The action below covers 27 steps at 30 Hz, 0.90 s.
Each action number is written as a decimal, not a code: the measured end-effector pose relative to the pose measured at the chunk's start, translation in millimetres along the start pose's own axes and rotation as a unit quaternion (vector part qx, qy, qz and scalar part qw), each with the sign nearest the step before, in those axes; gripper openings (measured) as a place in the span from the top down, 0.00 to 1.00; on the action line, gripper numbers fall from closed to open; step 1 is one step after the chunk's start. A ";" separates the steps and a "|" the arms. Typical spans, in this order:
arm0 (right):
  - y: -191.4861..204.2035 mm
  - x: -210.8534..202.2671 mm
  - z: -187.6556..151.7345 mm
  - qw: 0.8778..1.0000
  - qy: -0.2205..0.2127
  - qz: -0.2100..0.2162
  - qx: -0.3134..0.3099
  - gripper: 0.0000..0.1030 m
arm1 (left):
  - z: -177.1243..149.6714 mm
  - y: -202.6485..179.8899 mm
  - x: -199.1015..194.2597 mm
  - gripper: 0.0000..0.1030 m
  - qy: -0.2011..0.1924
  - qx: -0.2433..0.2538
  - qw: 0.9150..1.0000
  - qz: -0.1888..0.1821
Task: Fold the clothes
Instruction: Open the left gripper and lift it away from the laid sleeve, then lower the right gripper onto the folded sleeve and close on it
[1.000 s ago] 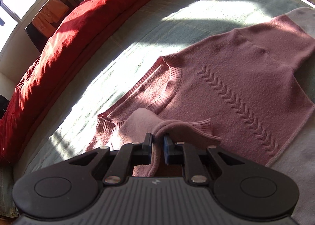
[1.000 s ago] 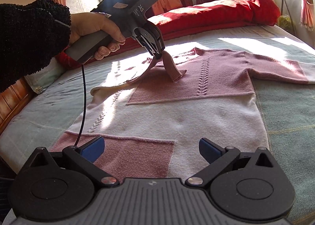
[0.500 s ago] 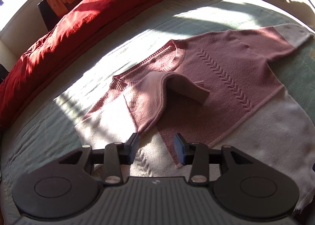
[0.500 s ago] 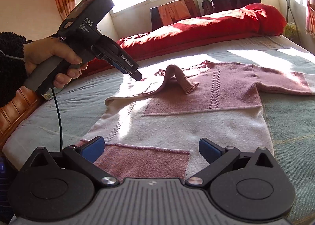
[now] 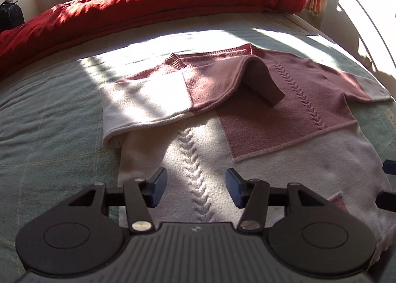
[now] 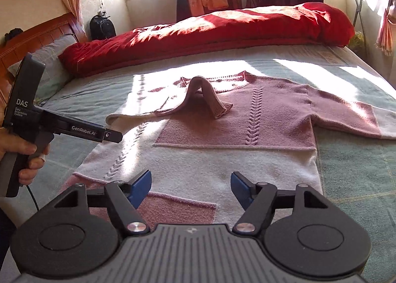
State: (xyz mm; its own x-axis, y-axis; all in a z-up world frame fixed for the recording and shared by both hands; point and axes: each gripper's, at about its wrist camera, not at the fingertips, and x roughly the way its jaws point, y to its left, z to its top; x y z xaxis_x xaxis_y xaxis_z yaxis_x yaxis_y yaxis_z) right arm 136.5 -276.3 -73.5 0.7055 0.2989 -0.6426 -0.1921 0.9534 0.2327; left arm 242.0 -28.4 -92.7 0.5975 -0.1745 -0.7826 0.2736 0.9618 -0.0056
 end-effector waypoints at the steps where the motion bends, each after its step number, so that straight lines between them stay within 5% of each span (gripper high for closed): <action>1: -3.3 2.2 6.9 1.000 0.002 -0.001 0.008 0.39 | -2.5 0.6 -2.9 0.45 -0.009 0.000 1.000 0.004; 12: -55.7 72.9 94.8 0.993 0.000 -0.001 0.120 0.76 | -7.4 3.5 -5.0 0.39 -0.021 0.006 1.000 0.011; 22: -65.0 184.3 110.4 0.996 0.047 -0.029 0.075 0.72 | -4.3 18.3 13.1 0.36 -0.007 -0.030 0.999 0.020; 27: -53.7 207.6 99.8 0.996 0.062 -0.053 0.033 0.59 | -4.2 19.3 22.6 0.35 0.001 -0.029 0.999 0.025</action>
State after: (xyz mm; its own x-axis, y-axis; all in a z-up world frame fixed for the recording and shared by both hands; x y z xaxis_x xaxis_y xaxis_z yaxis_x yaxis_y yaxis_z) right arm 361.4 -269.4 -146.5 0.6289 0.2039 -0.7503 -0.0738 0.9763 0.2034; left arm 257.7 -12.9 -113.1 0.6078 -0.1258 -0.7841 0.1998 0.9798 -0.0023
